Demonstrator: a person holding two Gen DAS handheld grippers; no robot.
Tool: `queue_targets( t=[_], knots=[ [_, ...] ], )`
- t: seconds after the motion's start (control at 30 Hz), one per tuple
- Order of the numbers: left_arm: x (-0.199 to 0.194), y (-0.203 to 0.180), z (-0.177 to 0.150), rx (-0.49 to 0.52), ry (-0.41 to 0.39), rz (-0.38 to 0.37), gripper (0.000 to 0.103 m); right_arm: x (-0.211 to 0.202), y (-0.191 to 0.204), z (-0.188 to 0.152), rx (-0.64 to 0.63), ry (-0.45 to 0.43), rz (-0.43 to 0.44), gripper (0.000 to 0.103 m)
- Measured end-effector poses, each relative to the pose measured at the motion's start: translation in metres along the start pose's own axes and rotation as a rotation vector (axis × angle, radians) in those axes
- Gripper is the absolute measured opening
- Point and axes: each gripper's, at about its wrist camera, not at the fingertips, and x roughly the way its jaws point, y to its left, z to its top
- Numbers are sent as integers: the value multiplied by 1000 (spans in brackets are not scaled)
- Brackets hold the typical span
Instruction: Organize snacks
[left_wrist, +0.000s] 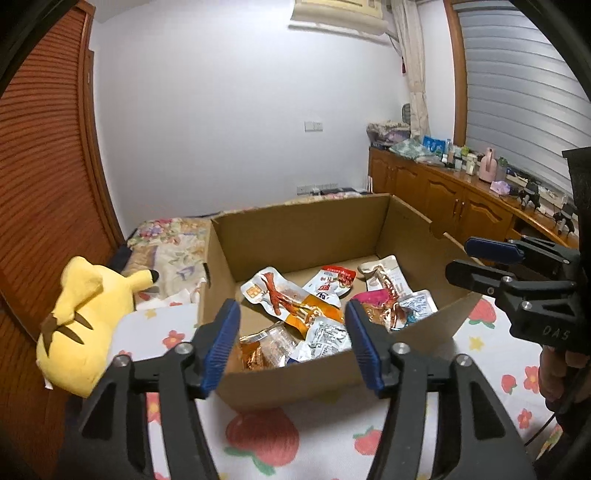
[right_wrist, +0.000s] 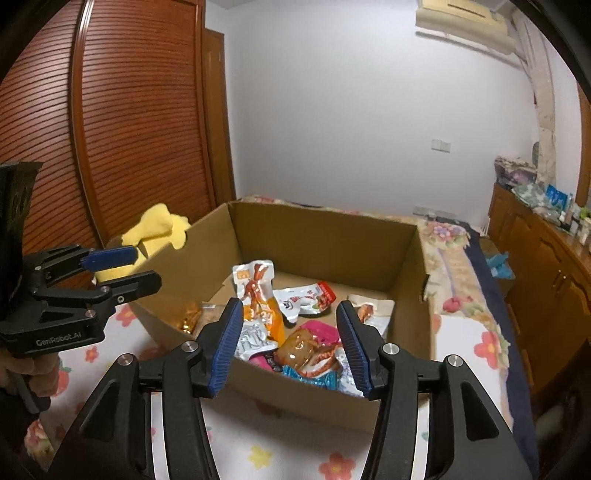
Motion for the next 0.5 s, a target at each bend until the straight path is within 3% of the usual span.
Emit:
queue_targets(
  t=[0.5],
  knots=[
    [-79,-19,-3,7,-151,59,90,-67,18,1,11,-114,-53,77]
  ],
)
